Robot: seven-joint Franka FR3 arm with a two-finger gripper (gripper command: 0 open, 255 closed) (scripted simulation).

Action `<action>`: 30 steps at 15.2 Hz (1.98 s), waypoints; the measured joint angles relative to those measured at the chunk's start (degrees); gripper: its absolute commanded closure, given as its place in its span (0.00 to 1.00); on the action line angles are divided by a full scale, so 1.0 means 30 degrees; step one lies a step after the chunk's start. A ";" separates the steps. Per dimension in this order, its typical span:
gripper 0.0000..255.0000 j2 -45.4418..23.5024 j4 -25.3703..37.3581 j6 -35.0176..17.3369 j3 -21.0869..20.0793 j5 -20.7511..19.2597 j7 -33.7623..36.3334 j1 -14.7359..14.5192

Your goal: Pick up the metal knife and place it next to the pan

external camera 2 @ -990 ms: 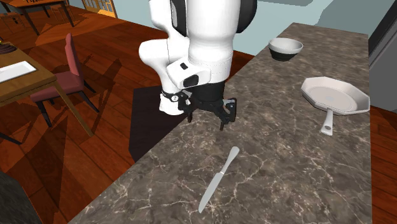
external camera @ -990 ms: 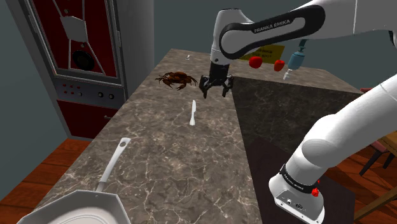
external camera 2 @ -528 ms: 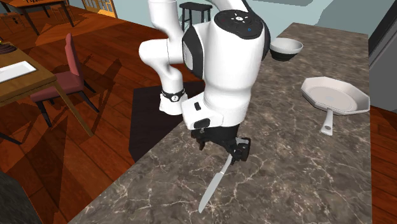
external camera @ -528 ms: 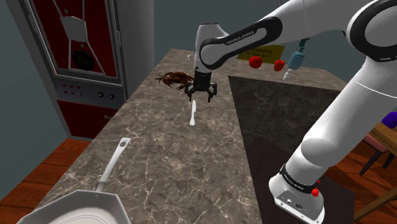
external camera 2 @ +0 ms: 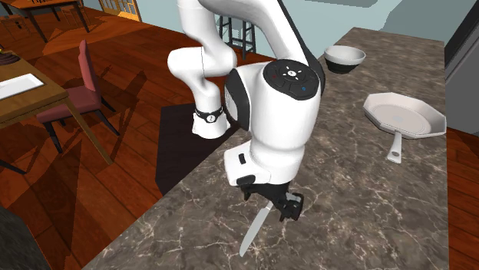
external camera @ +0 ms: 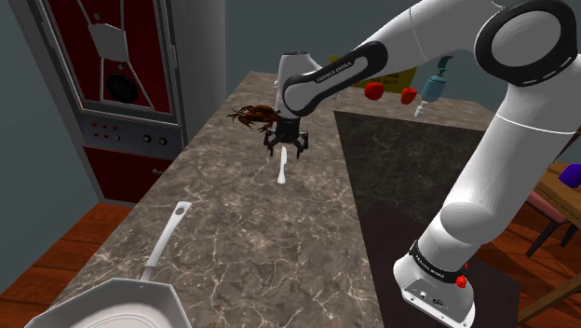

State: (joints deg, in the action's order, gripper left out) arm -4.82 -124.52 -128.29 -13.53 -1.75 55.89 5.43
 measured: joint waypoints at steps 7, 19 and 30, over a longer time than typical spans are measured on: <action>0.00 -0.0417 -0.0226 -0.0638 0.0010 -0.0140 0.0122 -0.0026; 1.00 -0.0416 -0.0227 -0.0645 0.0012 -0.0142 0.0123 -0.0025; 1.00 0.1026 0.0817 0.1793 -0.0032 0.0322 -0.0187 0.0019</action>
State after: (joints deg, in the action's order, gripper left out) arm -1.74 -122.06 -122.91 -13.63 -0.79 55.33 5.49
